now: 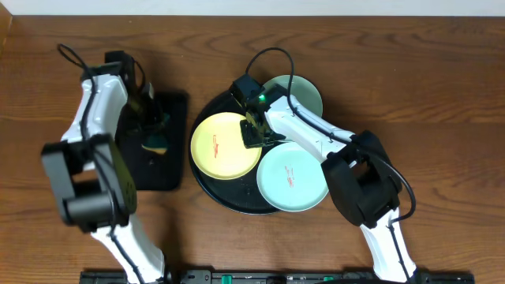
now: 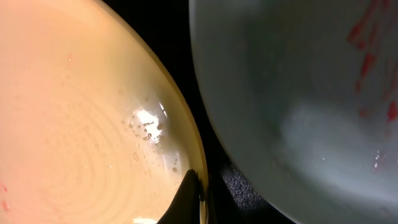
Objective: Clean dirty plates on tray and stack at the side
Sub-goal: 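Lift the sponge with the left gripper toward the yellow plate, then scrub the yellow plate surface with the sponge in the left gripper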
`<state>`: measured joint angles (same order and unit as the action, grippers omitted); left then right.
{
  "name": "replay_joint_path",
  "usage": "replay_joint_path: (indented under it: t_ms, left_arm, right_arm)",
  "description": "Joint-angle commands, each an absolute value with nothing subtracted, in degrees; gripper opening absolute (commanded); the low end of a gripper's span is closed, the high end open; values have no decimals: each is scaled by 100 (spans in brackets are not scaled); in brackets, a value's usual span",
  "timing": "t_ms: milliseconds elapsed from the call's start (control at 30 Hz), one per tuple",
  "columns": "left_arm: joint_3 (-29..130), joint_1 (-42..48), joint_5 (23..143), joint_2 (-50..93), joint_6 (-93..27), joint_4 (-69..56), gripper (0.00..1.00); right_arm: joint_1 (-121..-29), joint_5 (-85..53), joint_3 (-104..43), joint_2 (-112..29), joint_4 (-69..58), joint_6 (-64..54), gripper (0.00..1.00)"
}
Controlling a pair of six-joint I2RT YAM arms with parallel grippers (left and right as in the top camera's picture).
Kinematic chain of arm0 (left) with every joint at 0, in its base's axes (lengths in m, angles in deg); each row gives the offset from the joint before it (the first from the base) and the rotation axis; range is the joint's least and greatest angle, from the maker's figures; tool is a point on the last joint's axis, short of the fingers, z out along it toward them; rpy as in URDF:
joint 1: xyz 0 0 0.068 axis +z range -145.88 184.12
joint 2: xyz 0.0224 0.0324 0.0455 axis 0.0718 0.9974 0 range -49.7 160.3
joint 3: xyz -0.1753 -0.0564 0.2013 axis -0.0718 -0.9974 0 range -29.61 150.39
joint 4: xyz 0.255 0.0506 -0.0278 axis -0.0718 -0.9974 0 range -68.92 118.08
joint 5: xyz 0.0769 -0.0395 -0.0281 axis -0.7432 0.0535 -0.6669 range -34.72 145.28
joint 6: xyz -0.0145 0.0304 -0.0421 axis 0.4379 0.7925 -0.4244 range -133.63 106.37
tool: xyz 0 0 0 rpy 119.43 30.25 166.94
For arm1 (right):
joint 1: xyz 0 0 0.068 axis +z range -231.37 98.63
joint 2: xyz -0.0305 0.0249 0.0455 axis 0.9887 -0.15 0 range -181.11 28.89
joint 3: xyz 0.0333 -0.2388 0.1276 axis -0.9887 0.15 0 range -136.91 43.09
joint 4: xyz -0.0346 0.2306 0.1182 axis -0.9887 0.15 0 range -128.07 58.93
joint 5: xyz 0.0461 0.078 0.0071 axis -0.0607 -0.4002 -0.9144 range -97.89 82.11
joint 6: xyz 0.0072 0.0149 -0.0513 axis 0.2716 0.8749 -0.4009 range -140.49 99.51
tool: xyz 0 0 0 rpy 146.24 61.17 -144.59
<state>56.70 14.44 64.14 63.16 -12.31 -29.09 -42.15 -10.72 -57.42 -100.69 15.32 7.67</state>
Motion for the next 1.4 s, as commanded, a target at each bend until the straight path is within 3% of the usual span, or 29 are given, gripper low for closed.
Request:
replay_joint_path:
  t_ms: [0, 333, 633, 1067, 1267, 1367]
  left_arm:
    - [5930, 1453, 6327, 5691, -1629, -3020, 7]
    - [5626, 629, 6384, 5402, -2508, -3182, 7]
    - [4561, -252, 5990, 5413, -3692, -2017, 7]
    - [4105, -774, 6119, 6012, -3688, -1252, 8]
    - [4109, -975, 6851, 6176, -3603, -1250, 7]
    - [4129, -979, 7667, 6174, -2991, -1136, 7]
  right_arm:
    - [-4267, -1395, -5731, -10344, 1490, 510, 1]
    - [-4383, -1502, -5729, -10344, 1508, 472, 1]
    - [-4383, -1498, -5729, -10344, 1501, 470, 1]
    - [-4379, -1430, -5729, -10344, 1497, 472, 1]
    - [-4377, -1413, -5729, -10344, 1505, 470, 1]
    - [-4377, -1413, -5729, -10344, 1505, 470, 1]
